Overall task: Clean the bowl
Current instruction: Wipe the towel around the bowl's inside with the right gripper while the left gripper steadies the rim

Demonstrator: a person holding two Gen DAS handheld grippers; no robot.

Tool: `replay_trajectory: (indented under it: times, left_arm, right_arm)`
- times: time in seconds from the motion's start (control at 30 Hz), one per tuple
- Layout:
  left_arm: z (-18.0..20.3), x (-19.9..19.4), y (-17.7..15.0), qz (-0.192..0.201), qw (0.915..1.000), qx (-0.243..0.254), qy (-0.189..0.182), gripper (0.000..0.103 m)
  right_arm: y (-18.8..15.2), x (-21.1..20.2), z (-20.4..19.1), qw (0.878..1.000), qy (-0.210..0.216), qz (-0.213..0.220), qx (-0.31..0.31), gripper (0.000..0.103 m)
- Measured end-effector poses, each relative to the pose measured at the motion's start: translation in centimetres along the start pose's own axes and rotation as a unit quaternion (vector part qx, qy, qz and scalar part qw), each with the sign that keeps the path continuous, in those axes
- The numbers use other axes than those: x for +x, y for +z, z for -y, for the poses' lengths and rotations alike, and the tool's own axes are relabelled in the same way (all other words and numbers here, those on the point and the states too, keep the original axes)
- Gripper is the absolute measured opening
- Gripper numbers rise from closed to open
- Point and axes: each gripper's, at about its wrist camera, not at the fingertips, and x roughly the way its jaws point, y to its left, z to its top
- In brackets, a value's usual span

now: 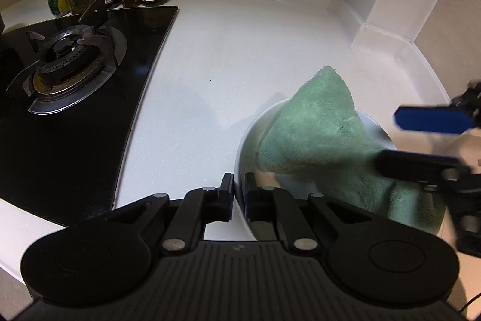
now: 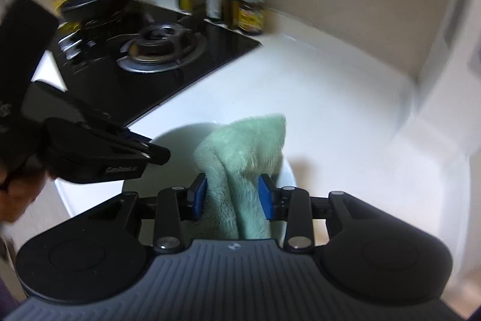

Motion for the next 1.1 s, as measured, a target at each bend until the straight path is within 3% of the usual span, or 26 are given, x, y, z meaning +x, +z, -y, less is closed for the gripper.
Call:
replay_trajectory:
  times: [0.07, 0.13, 0.17, 0.23, 0.3, 0.43, 0.57, 0.63, 0.8, 0.83, 0.9, 1.0, 1.07, 1.1]
  left_arm:
    - [-0.1, 0.0, 0.0, -0.001, 1.0, 0.002, -0.003, 0.006]
    - [-0.2, 0.0, 0.0, -0.002, 1.0, 0.005, -0.008, 0.006]
    - [-0.3, 0.0, 0.1, -0.002, 0.9999, 0.006, -0.01, 0.006]
    - [-0.4, 0.0, 0.1, -0.004, 0.9999, 0.009, -0.014, 0.007]
    - [-0.4, 0.0, 0.2, -0.006, 0.9998, 0.011, -0.017, 0.007]
    - [-0.7, 0.0, 0.3, -0.011, 0.9996, 0.008, -0.024, 0.008]
    - [-1.0, 0.0, 0.4, -0.015, 0.9994, 0.003, -0.03, 0.008]
    - [-1.2, 0.0, 0.4, -0.015, 0.9994, -0.003, -0.033, 0.008]
    - [-0.8, -0.1, 0.3, -0.017, 0.9997, -0.002, -0.019, 0.007]
    - [-0.7, -0.1, 0.3, -0.016, 0.9997, 0.001, -0.016, 0.007]
    - [-0.6, -0.1, 0.3, -0.017, 0.9998, 0.0, -0.011, 0.007]
    - [-0.3, -0.1, 0.3, -0.016, 0.9999, 0.004, -0.004, 0.007]
    - [-0.1, -0.1, 0.3, -0.014, 0.9999, 0.009, 0.002, 0.007]
    - [0.0, -0.1, 0.3, -0.012, 0.9998, 0.012, 0.005, 0.006]
  right_arm:
    - [0.5, -1.3, 0.0, 0.998, 0.023, 0.006, -0.059, 0.031]
    - [0.9, -1.7, -0.7, 0.989, 0.046, -0.006, -0.138, 0.016]
    - [0.7, -1.4, -1.2, 0.98, 0.064, -0.032, -0.188, 0.0]
    - [0.5, 0.0, -1.6, 0.966, 0.073, -0.08, -0.236, 0.0]
    - [0.5, 2.2, -1.3, 0.959, 0.074, -0.115, -0.249, 0.0]
    - [0.4, 6.6, -1.1, 0.962, 0.064, -0.145, -0.221, 0.0]
    - [0.5, 7.8, -1.6, 0.964, 0.064, -0.144, -0.215, 0.0]
    - [1.0, 6.3, -1.9, 0.958, 0.074, -0.126, -0.247, 0.0]
    - [1.0, 4.2, -1.9, 0.917, 0.076, -0.087, -0.382, 0.009]
    - [0.9, 4.5, -1.9, 0.901, 0.075, -0.087, -0.419, 0.009]
    - [0.9, 6.0, -2.3, 0.88, 0.086, -0.089, -0.459, 0.009]
    - [0.8, 9.0, -2.8, 0.86, 0.088, -0.099, -0.493, 0.009]
    - [0.1, 10.8, -2.9, 0.851, 0.066, -0.117, -0.507, 0.009]
    - [0.0, 11.0, -2.9, 0.854, 0.062, -0.122, -0.502, 0.008]
